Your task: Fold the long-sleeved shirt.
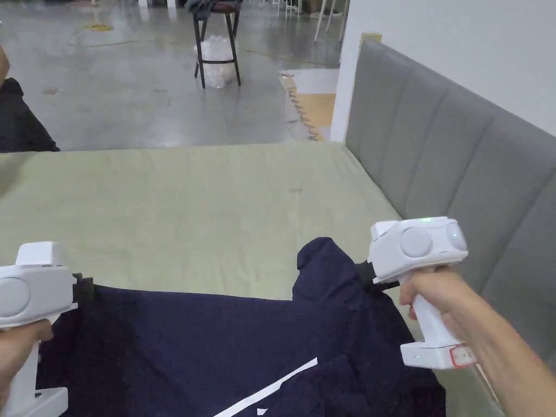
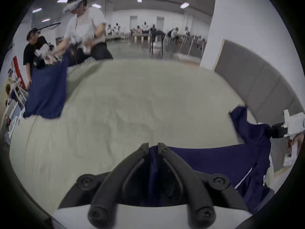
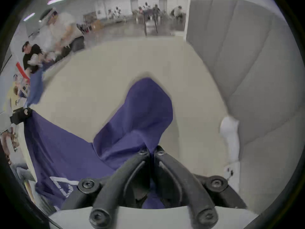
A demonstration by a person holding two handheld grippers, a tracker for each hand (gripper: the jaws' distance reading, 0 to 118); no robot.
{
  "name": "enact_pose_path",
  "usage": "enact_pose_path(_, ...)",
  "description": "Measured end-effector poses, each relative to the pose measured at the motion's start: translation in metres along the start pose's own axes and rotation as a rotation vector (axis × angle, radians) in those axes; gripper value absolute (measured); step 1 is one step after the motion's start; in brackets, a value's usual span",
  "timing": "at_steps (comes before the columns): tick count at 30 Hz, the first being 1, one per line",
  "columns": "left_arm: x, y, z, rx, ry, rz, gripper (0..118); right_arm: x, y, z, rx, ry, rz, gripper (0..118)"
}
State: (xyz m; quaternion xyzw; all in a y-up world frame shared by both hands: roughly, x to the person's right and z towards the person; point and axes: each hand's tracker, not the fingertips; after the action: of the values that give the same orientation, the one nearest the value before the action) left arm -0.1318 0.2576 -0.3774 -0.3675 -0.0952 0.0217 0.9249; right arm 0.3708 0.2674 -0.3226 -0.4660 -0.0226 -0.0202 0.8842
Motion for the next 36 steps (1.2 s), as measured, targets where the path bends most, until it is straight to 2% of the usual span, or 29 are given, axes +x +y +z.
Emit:
enact_pose_path(3, 0.001, 0.050, 0.042, 0.123, -0.002, 0.002, 12, -0.013, 0.052, 0.065, 0.181, -0.080, 0.169, 2)
enact_pose_path(4, -0.001, 0.070, 0.056, 0.170, -0.024, 0.038, 12, -0.015, 0.072, 0.087, 0.232, -0.098, 0.186, 2)
enact_pose_path(6, -0.003, 0.113, 0.081, 0.228, -0.037, 0.056, 12, -0.017, 0.115, 0.130, 0.314, -0.101, 0.190, 2)
enact_pose_path(11, 0.008, 0.241, 0.143, 0.438, 0.034, -0.050, 12, -0.027, 0.229, 0.232, 0.545, -0.142, 0.208, 2)
enact_pose_path(15, 0.022, 0.331, 0.190, 0.596, 0.105, -0.074, 12, -0.041, 0.302, 0.294, 0.724, -0.215, 0.223, 2)
enact_pose_path(20, 0.042, 0.414, 0.241, 0.726, 0.130, -0.016, 12, -0.062, 0.371, 0.354, 0.882, -0.376, 0.184, 2)
enact_pose_path(23, 0.048, 0.443, 0.269, 0.767, 0.087, 0.068, 12, -0.071, 0.387, 0.375, 0.956, -0.469, 0.206, 2)
enact_pose_path(25, 0.050, 0.458, 0.285, 0.777, 0.054, 0.096, 12, -0.066, 0.394, 0.388, 0.984, -0.449, 0.203, 2)
enact_pose_path(28, 0.052, 0.463, 0.294, 0.785, 0.043, 0.076, 12, -0.049, 0.397, 0.399, 0.978, -0.355, 0.083, 2)
enact_pose_path(32, 0.055, 0.447, 0.276, 0.776, 0.048, 0.034, 12, -0.037, 0.386, 0.385, 0.990, -0.290, 0.017, 2)
enact_pose_path(36, 0.056, 0.418, 0.236, 0.722, 0.077, 0.000, 12, -0.035, 0.364, 0.337, 0.924, -0.280, 0.009, 2)
